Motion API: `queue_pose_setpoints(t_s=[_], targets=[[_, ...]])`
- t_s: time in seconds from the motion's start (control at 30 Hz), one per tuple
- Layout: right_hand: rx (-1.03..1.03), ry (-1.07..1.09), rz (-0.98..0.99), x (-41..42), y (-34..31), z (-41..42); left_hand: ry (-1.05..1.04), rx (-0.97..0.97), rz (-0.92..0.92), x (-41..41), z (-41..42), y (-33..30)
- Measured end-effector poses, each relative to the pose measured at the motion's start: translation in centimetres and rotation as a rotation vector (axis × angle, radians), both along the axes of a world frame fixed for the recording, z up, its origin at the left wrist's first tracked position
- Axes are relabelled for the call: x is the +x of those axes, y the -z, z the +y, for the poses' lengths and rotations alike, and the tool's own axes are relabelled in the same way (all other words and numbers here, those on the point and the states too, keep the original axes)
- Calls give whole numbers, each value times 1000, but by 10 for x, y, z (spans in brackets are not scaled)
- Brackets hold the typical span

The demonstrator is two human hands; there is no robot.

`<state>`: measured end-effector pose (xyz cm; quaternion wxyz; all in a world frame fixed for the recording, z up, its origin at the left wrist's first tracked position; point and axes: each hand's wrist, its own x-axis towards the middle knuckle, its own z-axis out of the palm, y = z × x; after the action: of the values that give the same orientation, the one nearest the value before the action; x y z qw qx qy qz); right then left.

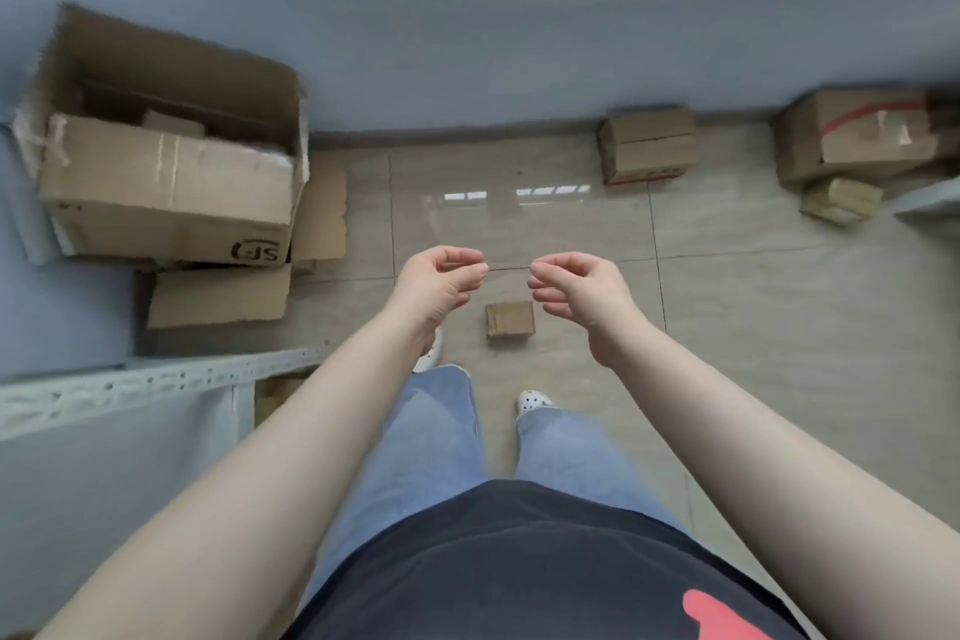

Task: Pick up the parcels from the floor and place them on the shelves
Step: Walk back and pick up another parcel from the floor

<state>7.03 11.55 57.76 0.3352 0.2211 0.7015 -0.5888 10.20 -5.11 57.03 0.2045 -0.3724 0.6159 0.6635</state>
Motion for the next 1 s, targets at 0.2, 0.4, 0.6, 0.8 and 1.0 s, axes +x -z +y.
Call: queue_pose_setpoints(t_s=[0.2,0.4,0.6,0.8,1.0], targets=[[51,325,-53,-2,22,-23,404,-87,-71,-48,-44,21],[103,525,-172,11,56,-13,637,-177,-104,-82,-44,51],[69,676,-317,23,126,12,823,-255,-131,-91,-6,115],[23,814,-450,31,231,29,948,-376,-191,-102,28,208],[41,883,-526,31,362,24,1087,-420,-202,-100,51,339]])
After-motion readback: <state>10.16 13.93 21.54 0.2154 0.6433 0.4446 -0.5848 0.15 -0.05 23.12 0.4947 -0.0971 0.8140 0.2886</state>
